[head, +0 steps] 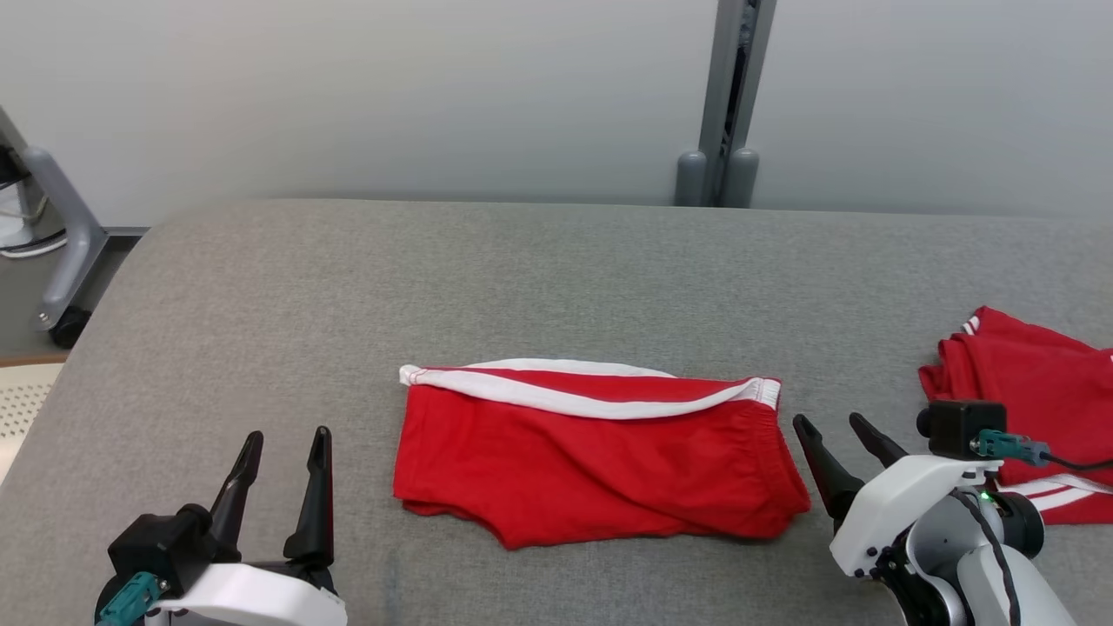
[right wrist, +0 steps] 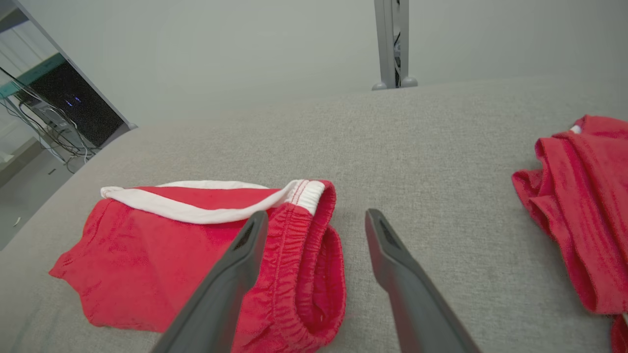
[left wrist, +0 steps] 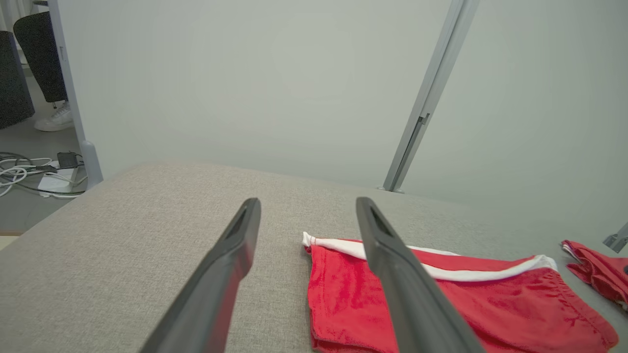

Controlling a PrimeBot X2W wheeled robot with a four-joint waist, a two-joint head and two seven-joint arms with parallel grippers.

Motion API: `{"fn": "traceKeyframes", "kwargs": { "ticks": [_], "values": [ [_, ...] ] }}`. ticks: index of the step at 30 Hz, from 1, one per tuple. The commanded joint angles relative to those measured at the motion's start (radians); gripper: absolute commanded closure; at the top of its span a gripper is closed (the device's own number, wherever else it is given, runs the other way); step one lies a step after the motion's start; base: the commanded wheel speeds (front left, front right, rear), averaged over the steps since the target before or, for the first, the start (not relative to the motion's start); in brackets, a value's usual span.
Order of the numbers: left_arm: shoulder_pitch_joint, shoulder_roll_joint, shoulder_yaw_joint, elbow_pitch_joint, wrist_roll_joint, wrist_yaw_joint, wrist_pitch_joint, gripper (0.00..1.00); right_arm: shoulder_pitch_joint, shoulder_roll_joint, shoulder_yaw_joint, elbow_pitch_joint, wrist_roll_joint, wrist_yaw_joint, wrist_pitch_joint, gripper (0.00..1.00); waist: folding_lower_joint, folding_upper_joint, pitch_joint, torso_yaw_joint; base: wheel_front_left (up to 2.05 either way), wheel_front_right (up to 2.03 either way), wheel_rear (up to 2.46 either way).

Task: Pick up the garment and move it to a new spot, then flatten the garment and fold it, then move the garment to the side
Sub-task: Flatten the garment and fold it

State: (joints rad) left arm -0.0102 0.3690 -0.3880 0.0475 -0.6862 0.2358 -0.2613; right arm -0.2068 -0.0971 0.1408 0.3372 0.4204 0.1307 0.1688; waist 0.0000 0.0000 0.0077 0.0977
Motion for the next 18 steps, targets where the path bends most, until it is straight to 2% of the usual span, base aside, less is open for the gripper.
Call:
{"fn": "traceKeyframes", "kwargs": {
  "ticks": [1, 11, 18],
  "values": [
    [-0.023, 0.002, -0.001, 0.010, 0.004, -0.006, 0.002, 0.00, -0.029, 0.000, 0.000, 0.054, 0.003, 0.000, 0.004, 0.00, 0.0000, 0.0000, 0.012, 0.036, 0.00, 0.00, 0.00],
    [-0.056, 0.005, -0.005, 0.036, -0.008, -0.032, 0.008, 0.00, -0.102, 0.002, -0.028, 0.301, -0.008, 0.000, -0.021, 0.00, 0.0000, 0.0000, 0.034, 0.109, 0.00, 0.00, 0.00],
    [-0.066, 0.000, -0.013, 0.051, -0.012, -0.042, 0.007, 0.00, -0.132, 0.013, -0.066, 0.425, 0.047, 0.000, -0.039, 0.00, 0.0000, 0.0000, 0.042, 0.135, 0.00, 0.00, 0.00]
  ]
}}
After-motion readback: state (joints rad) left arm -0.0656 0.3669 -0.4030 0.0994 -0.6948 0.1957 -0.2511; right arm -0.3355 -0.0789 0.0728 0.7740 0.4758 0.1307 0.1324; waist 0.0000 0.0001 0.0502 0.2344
